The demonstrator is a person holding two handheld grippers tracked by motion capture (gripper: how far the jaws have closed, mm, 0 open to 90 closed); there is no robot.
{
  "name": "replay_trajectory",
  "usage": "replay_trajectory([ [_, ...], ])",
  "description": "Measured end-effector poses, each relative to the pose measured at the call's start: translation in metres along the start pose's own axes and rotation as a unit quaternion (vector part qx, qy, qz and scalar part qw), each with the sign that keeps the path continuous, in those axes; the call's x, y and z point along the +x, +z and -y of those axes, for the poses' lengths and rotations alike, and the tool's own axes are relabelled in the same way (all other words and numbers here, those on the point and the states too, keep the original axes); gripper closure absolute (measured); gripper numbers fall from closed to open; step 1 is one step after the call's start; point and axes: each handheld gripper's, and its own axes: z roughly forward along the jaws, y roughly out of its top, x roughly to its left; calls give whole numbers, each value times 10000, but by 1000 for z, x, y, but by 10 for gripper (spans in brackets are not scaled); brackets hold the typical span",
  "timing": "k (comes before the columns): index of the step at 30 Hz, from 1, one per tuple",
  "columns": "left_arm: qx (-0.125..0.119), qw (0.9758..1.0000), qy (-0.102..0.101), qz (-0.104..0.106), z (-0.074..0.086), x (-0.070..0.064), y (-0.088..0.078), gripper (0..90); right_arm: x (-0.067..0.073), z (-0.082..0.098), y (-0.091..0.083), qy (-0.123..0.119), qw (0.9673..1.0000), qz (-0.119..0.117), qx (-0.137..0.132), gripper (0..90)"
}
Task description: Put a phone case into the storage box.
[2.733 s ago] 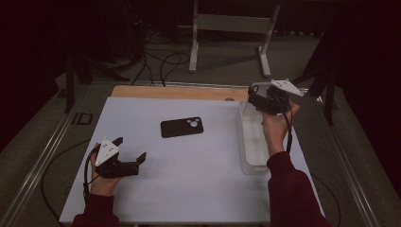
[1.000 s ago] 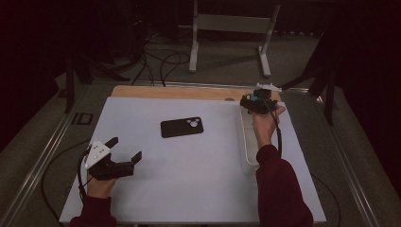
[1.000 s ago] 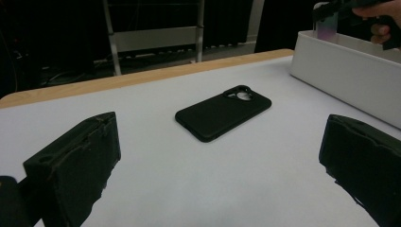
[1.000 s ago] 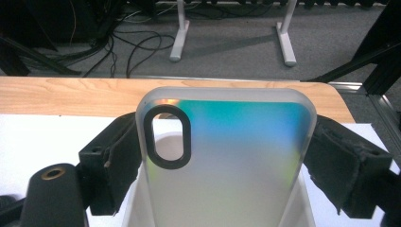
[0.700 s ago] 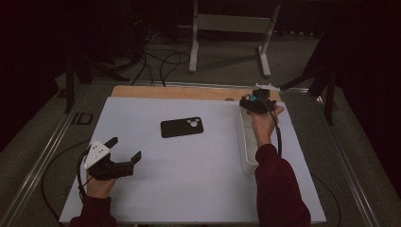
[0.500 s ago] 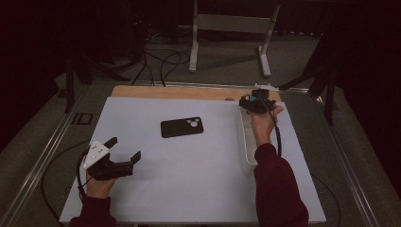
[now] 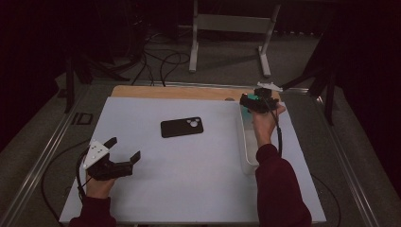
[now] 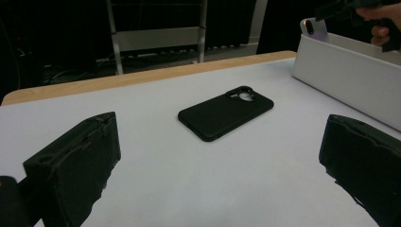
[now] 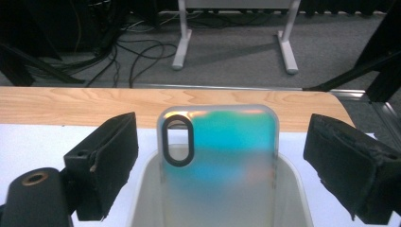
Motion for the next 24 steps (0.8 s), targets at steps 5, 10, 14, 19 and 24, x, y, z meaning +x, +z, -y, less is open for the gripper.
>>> replay_trajectory([
  [5, 17, 10000, 6, -4, 0, 0, 0, 0, -1, -3, -8, -78, 9999, -34, -66, 106],
  [10, 37, 10000, 18, -20, 0, 0, 1, 0, -1, -5, -24, -108, 9994, -247, -208, 108],
  [14, 62, 10000, 30, -15, 1, -1, 2, 0, -2, -2, -33, -129, 9988, -401, -256, 108],
  [19, 101, 9999, 30, -24, 1, 0, 3, 0, -1, 4, -42, -196, 9975, -647, -184, 103],
  [24, 118, 9999, 30, -19, 2, 0, 3, 0, 8, 10, -58, -469, 9943, -925, -241, 94],
])
